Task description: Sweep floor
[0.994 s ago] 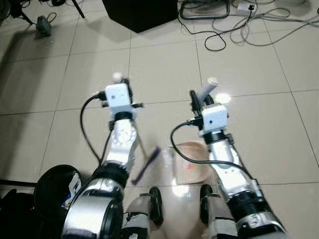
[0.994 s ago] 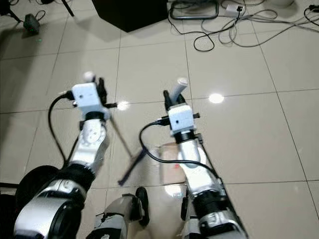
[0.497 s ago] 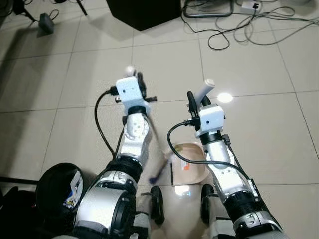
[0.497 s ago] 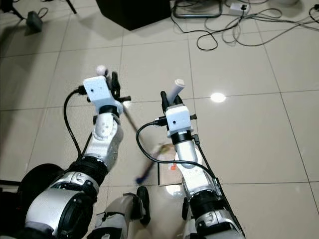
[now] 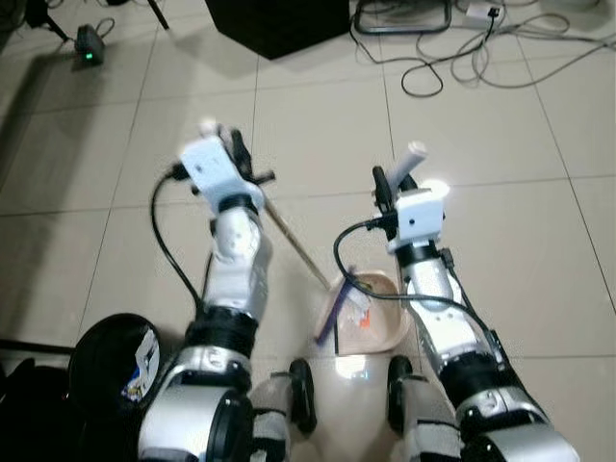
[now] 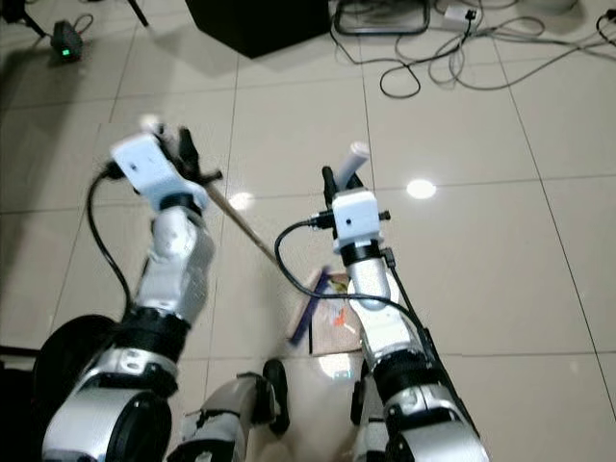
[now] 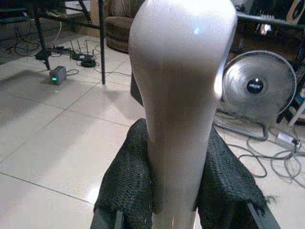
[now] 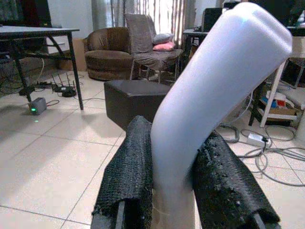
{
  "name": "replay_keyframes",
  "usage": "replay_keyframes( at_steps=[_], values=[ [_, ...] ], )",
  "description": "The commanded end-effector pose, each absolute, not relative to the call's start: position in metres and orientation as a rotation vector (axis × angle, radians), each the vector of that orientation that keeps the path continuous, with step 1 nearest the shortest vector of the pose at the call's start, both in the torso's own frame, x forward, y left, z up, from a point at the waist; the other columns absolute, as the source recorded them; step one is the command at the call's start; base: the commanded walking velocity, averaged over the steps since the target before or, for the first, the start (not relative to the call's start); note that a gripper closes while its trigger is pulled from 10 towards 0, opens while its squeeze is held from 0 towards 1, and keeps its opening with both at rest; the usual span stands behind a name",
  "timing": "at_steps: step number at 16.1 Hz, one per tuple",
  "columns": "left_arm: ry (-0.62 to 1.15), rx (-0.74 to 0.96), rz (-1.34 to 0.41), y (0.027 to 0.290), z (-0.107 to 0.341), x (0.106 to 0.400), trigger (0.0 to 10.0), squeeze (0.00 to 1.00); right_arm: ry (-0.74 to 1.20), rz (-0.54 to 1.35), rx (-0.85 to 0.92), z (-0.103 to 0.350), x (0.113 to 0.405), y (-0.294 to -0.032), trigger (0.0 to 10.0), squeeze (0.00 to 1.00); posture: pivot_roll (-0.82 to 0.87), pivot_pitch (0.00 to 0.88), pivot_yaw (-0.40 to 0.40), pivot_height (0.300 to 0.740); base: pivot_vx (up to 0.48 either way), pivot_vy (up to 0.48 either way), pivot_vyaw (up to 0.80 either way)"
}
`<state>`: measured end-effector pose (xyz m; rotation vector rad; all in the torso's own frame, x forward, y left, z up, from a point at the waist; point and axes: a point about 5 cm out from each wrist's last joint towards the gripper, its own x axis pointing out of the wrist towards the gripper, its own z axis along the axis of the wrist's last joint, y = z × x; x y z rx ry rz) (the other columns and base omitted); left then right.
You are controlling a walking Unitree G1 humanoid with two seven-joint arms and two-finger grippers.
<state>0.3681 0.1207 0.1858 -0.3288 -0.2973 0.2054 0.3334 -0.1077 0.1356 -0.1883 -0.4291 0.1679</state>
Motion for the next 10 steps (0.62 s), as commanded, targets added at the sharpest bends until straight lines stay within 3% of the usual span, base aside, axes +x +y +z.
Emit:
replay_keyframes(
  at_steps=[1, 6, 10],
  values=[
    [-0.359, -0.346, 0.211, 0.130, 0.203, 0.369, 10.0, 0.00, -0.407, 0.177, -0.188, 0.131, 0.334, -0.108, 10.0, 0.00, 0.12, 0.268, 0.139, 0.740, 0.000, 0.000, 0.00],
    [-0.386, -0.342, 0.207, 0.161, 0.229, 0.373, 10.0, 0.00, -0.408, 0.116, -0.192, 0.140, 0.345, -0.132, 10.0, 0.00, 0.09, 0.157, 0.107, 0.740, 0.000, 0.000, 0.00],
    [-0.414, -0.216, 0.220, 0.191, 0.233, 0.376, 10.0, 0.00, -0.433, 0.033, -0.128, 0.143, 0.342, -0.151, 10.0, 0.00, 0.06, 0.078, 0.101, 0.740, 0.000, 0.000, 0.00]
  ],
)
